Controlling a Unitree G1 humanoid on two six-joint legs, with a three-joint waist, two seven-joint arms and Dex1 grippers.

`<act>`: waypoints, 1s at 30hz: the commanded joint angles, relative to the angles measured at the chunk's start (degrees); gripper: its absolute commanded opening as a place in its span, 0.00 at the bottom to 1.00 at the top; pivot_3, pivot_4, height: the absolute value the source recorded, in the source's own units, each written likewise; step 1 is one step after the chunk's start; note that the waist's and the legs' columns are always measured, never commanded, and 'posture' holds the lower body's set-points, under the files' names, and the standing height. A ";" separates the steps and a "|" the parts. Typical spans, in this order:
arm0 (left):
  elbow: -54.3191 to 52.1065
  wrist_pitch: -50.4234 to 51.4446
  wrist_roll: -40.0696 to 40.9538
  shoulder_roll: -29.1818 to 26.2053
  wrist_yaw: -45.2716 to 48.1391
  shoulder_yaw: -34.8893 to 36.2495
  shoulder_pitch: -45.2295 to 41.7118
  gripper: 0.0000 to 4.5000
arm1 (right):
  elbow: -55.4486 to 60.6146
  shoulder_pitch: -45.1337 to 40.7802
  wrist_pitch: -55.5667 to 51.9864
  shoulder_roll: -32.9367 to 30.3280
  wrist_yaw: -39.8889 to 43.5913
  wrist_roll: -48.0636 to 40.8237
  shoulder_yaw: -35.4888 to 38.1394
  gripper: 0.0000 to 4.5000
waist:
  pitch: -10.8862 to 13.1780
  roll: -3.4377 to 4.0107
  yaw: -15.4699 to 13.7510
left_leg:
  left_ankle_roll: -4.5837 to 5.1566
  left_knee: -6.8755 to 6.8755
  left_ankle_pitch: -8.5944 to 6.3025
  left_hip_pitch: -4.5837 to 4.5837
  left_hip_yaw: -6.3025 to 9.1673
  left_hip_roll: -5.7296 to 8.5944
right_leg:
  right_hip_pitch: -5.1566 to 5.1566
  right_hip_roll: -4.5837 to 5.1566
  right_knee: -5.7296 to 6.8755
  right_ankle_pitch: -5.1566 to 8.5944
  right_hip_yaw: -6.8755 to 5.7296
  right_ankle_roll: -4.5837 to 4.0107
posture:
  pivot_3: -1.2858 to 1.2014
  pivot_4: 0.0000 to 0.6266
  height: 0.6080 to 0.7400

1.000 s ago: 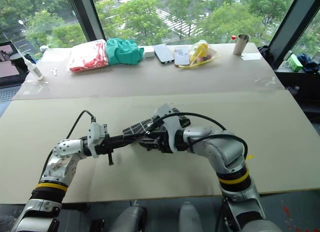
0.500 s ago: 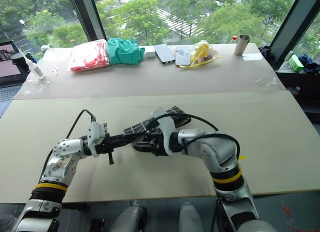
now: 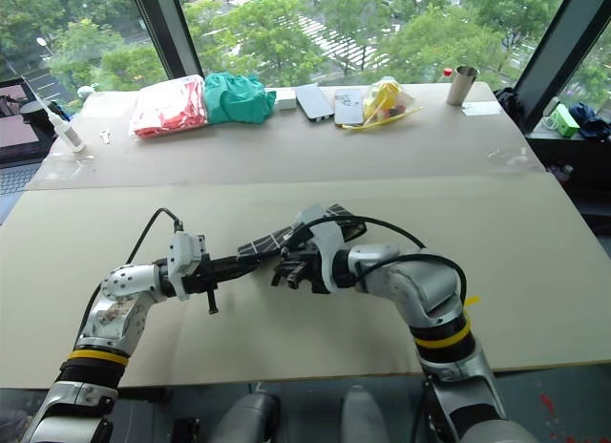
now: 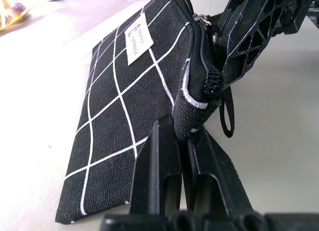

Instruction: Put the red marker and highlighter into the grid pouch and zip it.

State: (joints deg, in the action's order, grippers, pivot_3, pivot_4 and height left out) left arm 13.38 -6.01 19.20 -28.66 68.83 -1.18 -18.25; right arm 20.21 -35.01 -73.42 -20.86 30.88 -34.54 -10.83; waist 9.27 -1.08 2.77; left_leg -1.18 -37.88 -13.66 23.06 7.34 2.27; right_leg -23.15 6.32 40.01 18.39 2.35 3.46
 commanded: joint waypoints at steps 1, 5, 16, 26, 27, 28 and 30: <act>-1.76 -0.05 0.60 -0.59 -0.05 0.53 0.24 0.00 | 4.24 -2.17 0.48 -5.44 5.26 -3.86 4.69 0.01 | 0.00 0.00 -0.14 | 0.00 0.00 0.00 0.02 0.00 0.00 | 0.00 0.00 -0.01 0.00 0.00 0.00 | 0.52 0.24 1.00; -1.99 -0.01 0.60 -0.75 -0.13 0.65 0.41 0.00 | 2.23 -2.10 2.85 -13.47 12.21 -7.07 10.49 0.01 | 0.00 0.00 -0.38 | 0.00 0.00 0.00 0.04 -0.05 0.01 | 0.04 0.01 -0.10 0.00 -0.04 0.00 | 0.52 0.24 1.00; -2.31 0.02 0.71 -1.43 -0.58 1.07 0.99 0.00 | -14.67 4.00 37.82 -36.92 29.39 15.64 1.43 0.01 | 0.01 -0.02 0.05 | 0.04 0.00 -0.02 0.00 -0.57 -0.06 | 0.10 -0.02 -0.23 0.00 -0.01 0.00 | 0.52 0.24 1.00; -1.41 -0.87 0.50 -1.82 0.57 0.12 0.01 0.00 | -14.27 4.78 38.04 -32.59 32.35 14.05 0.63 0.34 | 0.02 -0.03 -0.34 | 0.05 0.00 -0.03 0.02 -0.59 -0.09 | 0.10 -0.03 -0.26 0.00 0.02 0.00 | 0.52 0.24 1.00; -1.18 -1.09 0.40 -1.91 0.81 0.04 -0.19 0.00 | -14.34 4.94 37.78 -32.59 31.98 14.91 0.38 0.43 | 0.02 -0.03 -0.34 | 0.05 0.00 -0.03 0.03 -0.59 -0.09 | 0.10 -0.02 -0.26 0.00 0.02 0.00 | 0.52 0.24 1.00; -0.71 -1.49 0.32 -2.14 1.31 0.08 -0.57 0.00 | -14.02 5.17 34.93 -33.37 33.53 12.86 1.28 0.50 | 0.02 -0.03 -0.40 | 0.05 0.00 -0.03 0.03 -0.59 -0.08 | 0.10 -0.02 -0.26 0.00 0.02 0.00 | 0.52 0.24 1.00; 0.19 -2.45 0.32 -2.57 2.38 0.38 -1.23 0.00 | -14.19 5.50 32.11 -35.22 36.03 10.69 2.99 0.63 | 0.02 -0.03 -0.59 | 0.05 -0.01 -0.03 0.04 -0.59 -0.07 | 0.11 0.00 -0.26 0.00 0.02 0.00 | 0.52 0.24 1.00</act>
State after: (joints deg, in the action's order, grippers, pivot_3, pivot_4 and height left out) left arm 13.10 -6.58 19.35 -30.09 69.95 -1.51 -18.36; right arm 4.65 -29.54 -38.65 -53.61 64.47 -21.74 -11.02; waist 9.28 -1.11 2.18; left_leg -1.13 -37.89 -13.69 23.10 6.76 2.20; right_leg -23.04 6.32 39.74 18.39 2.37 3.46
